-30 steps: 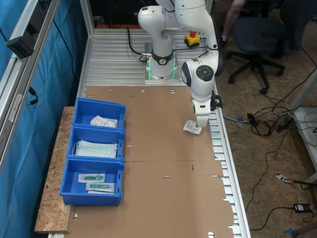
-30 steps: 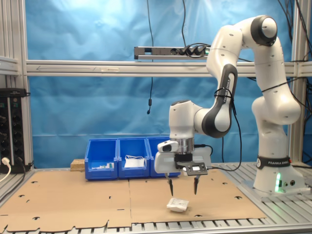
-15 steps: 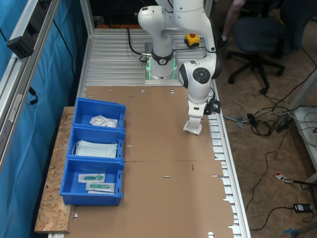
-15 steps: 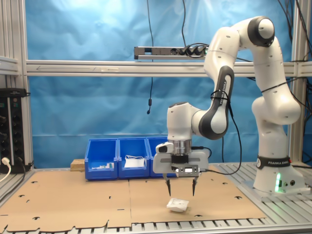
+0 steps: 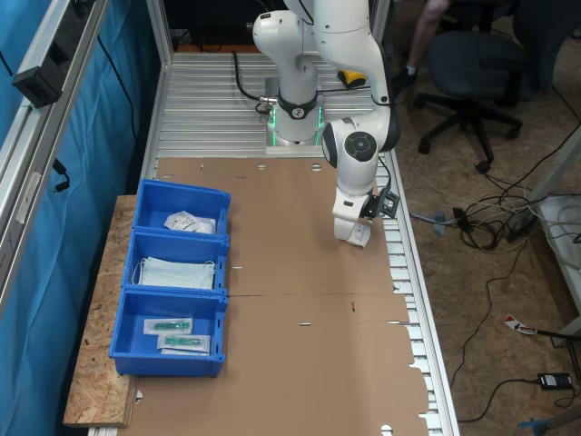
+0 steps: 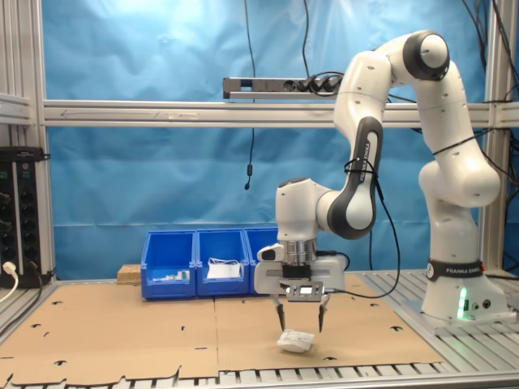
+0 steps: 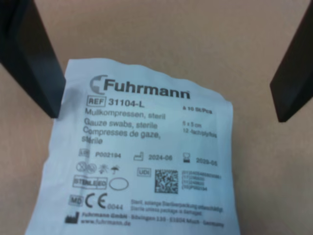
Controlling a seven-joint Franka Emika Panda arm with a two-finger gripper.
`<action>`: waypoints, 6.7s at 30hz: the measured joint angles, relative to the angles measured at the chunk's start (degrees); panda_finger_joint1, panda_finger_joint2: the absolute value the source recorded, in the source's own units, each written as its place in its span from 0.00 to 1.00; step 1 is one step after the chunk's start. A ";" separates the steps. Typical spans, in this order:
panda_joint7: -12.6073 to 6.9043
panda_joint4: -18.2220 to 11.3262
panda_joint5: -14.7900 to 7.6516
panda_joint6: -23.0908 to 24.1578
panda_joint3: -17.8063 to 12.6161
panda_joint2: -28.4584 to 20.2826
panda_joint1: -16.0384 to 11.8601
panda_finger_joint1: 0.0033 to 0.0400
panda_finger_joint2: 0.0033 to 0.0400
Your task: Pick and place sorting task of medical equipment.
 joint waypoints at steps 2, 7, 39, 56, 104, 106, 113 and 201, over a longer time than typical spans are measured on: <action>0.63 0.00 0.00 0.16 -0.08 0.13 0.00 1.00 1.00; 2.12 0.00 0.00 0.46 -0.23 0.25 0.00 1.00 1.00; 7.13 1.93 0.00 1.52 0.96 2.88 0.02 1.00 1.00; 7.64 2.30 0.00 2.32 0.98 4.23 0.02 1.00 1.00; 8.46 2.87 0.00 2.46 0.98 5.72 0.02 1.00 1.00; 8.46 2.87 0.00 2.46 0.98 5.73 0.02 1.00 1.00; 8.46 2.87 0.00 2.46 0.98 5.75 0.02 0.66 0.66; -41.31 2.82 0.00 -25.02 -18.97 -30.39 -21.34 0.07 0.07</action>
